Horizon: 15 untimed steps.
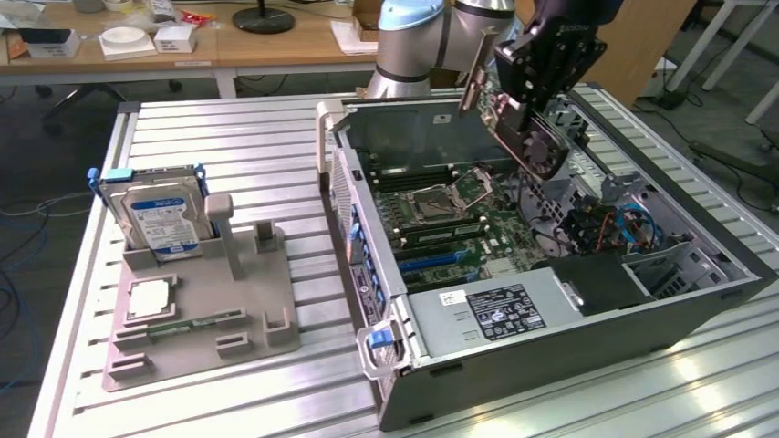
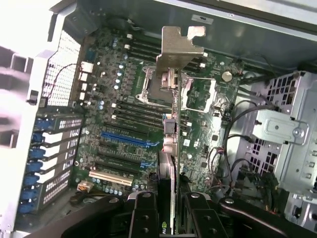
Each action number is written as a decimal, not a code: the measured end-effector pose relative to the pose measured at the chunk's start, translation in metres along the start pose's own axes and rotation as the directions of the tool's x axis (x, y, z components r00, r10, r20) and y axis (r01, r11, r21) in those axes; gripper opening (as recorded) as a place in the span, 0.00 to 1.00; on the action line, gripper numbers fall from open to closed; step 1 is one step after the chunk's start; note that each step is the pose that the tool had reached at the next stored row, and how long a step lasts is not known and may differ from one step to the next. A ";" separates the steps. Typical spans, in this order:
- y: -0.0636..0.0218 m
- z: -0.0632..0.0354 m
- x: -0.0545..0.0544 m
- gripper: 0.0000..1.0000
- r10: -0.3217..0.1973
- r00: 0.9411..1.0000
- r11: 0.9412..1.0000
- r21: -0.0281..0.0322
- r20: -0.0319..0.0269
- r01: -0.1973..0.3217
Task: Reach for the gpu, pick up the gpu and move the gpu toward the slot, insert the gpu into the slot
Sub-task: 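Insert the gpu into the slot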
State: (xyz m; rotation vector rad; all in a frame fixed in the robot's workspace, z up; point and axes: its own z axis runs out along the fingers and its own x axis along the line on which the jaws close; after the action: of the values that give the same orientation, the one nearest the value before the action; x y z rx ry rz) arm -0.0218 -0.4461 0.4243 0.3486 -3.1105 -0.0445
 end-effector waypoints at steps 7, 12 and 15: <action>-0.0003 0.0002 0.000 0.26 -0.079 0.997 0.997 0.000 -0.002 0.079; -0.0006 0.0004 0.000 0.26 -0.137 0.991 0.991 0.001 -0.004 0.137; -0.0007 0.0005 0.000 0.26 -0.172 0.985 0.985 0.001 -0.005 0.172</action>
State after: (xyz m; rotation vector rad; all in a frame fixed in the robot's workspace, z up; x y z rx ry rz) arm -0.0217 -0.4468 0.4237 0.6157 -3.0665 -0.0430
